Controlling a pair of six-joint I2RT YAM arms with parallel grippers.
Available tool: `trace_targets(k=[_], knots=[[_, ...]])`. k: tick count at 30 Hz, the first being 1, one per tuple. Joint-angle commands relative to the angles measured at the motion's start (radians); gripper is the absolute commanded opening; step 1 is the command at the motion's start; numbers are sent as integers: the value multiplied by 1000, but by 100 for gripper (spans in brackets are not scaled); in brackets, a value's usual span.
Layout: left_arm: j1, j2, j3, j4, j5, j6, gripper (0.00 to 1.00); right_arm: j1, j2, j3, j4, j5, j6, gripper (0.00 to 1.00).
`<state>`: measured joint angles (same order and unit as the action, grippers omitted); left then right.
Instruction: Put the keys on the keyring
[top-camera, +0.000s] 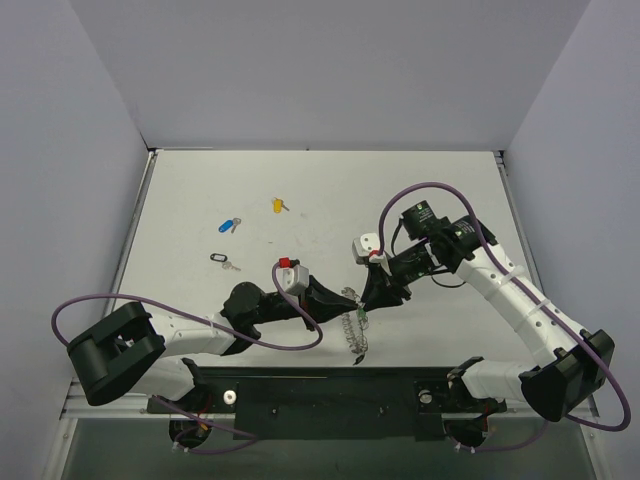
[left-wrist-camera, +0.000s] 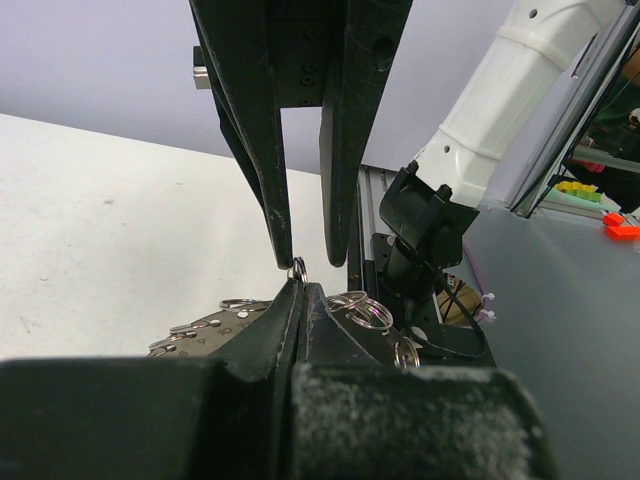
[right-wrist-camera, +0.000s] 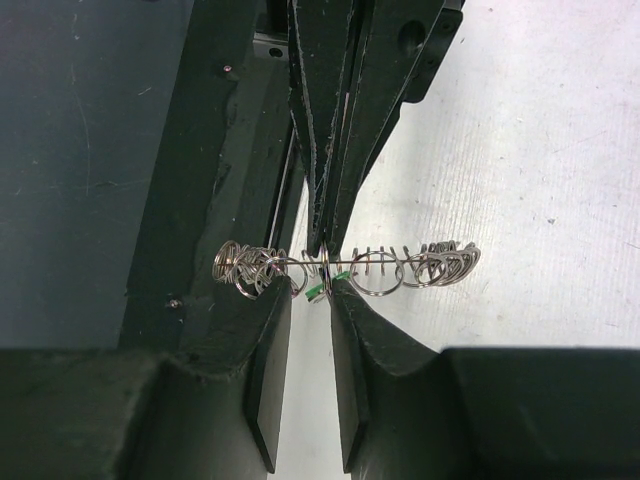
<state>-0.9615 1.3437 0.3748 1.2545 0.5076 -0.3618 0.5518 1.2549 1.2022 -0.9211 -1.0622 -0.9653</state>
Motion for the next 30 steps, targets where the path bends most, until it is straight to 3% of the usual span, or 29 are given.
trace_targets(k=[1, 20, 27, 30], knots=[[-6, 3, 55, 171, -12, -2, 0, 13, 15, -10, -1, -33, -4, 19], [-11, -3, 50, 189, -20, -3, 0, 14, 8, -27, 8, -16, -3, 18], [-11, -2, 55, 191, -20, -5, 0, 16, 9, -27, 8, -21, -3, 12], [-11, 0, 56, 191, -20, -6, 0, 14, 11, -27, 7, -21, -3, 1]])
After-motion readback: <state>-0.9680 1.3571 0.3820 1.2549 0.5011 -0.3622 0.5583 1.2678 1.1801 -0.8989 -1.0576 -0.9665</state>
